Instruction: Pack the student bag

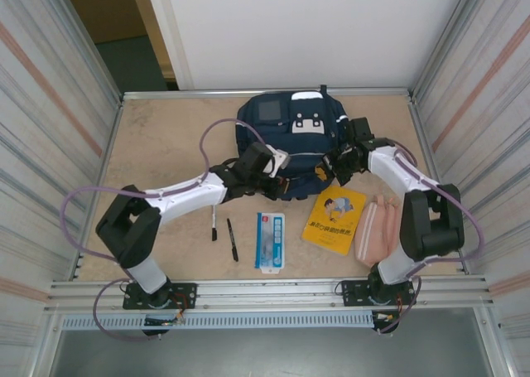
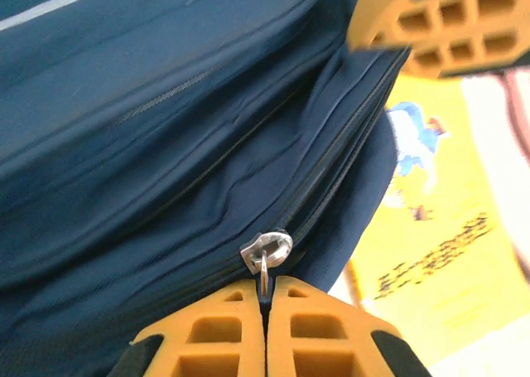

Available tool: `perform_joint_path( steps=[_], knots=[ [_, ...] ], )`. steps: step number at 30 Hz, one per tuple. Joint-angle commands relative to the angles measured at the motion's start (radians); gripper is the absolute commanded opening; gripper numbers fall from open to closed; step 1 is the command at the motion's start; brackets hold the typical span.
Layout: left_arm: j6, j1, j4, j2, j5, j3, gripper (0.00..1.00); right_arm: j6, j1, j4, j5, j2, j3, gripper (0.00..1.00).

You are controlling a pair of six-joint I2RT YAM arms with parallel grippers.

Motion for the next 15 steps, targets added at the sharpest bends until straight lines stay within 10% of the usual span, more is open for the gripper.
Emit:
perform_joint_path(
  steps=[1, 5, 9, 15],
  knots=[
    [0.078, 0.018, -0.096, -0.083, -0.099, -0.057, 0.00, -0.144, -0.045, 0.058, -0.115, 0.068, 0.069, 0.00],
    [0.046, 0.034, -0.072, -0.114, -0.074, -0.100, 0.00, -0.209, -0.072, 0.080, -0.133, 0.132, 0.108, 0.00],
    [0.000, 0.025, -0.026, -0.089, -0.033, -0.074, 0.00, -0.220, -0.076, 0.080, -0.126, 0.151, 0.116, 0.32],
    [-0.014, -0.047, 0.022, 0.060, -0.020, 0.075, 0.00, -0.151, -0.072, -0.036, -0.025, -0.012, 0.045, 0.42]
  ],
)
